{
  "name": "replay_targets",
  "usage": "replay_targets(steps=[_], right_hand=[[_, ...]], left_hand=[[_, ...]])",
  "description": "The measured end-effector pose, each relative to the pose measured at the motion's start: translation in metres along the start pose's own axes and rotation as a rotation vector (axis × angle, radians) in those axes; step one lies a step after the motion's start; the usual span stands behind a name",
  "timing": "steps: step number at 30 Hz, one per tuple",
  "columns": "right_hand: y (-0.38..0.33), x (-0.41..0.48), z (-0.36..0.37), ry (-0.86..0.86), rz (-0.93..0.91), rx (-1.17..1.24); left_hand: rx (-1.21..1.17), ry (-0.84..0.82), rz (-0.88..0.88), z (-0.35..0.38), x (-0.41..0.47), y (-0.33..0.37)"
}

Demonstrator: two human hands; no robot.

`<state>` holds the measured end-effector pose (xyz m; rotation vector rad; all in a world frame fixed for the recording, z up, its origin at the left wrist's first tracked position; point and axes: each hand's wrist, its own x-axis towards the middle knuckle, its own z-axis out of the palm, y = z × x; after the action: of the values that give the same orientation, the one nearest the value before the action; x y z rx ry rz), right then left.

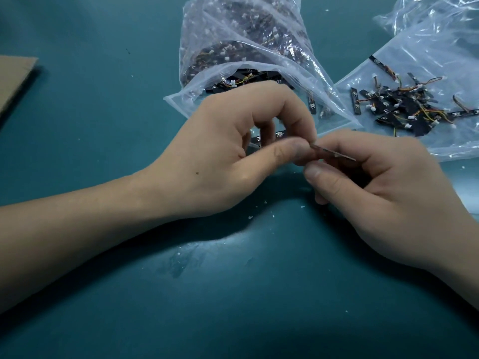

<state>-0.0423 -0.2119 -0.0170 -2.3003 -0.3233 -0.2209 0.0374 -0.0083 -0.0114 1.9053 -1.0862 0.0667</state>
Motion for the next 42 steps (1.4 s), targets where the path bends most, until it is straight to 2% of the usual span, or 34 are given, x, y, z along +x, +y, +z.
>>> replay_targets(steps=[4,9,12,18,22,27,33,42], right_hand=[[-0.002,0.000,-0.002,-0.042,-0.077,0.036],[-0.003,0.000,-0.002,-0.088,-0.116,0.057],[-0.002,-0.001,-0.001,-0.068,-0.078,0.112],[0.000,0.000,0.000,0.020,0.023,0.261],[0.000,0.002,0.000,0.106,0.085,0.342],[0.000,0.004,0.001,0.195,0.129,0.353],[-0.003,0.003,0.003,0.140,0.135,0.381],[-0.003,0.000,0.003,0.080,0.065,0.289]], left_hand=[[0.014,-0.038,0.145,0.001,0.000,-0.001],[-0.026,-0.010,0.131,0.000,0.000,0.000],[-0.030,0.053,0.084,0.000,-0.002,0.003],[0.033,0.175,-0.123,0.002,-0.002,0.007],[-0.027,0.168,-0.233,0.001,0.000,0.005],[-0.072,0.105,-0.244,0.001,0.000,0.008],[-0.082,0.085,-0.250,0.001,0.000,0.009],[-0.086,0.040,-0.260,0.001,0.000,0.010]])
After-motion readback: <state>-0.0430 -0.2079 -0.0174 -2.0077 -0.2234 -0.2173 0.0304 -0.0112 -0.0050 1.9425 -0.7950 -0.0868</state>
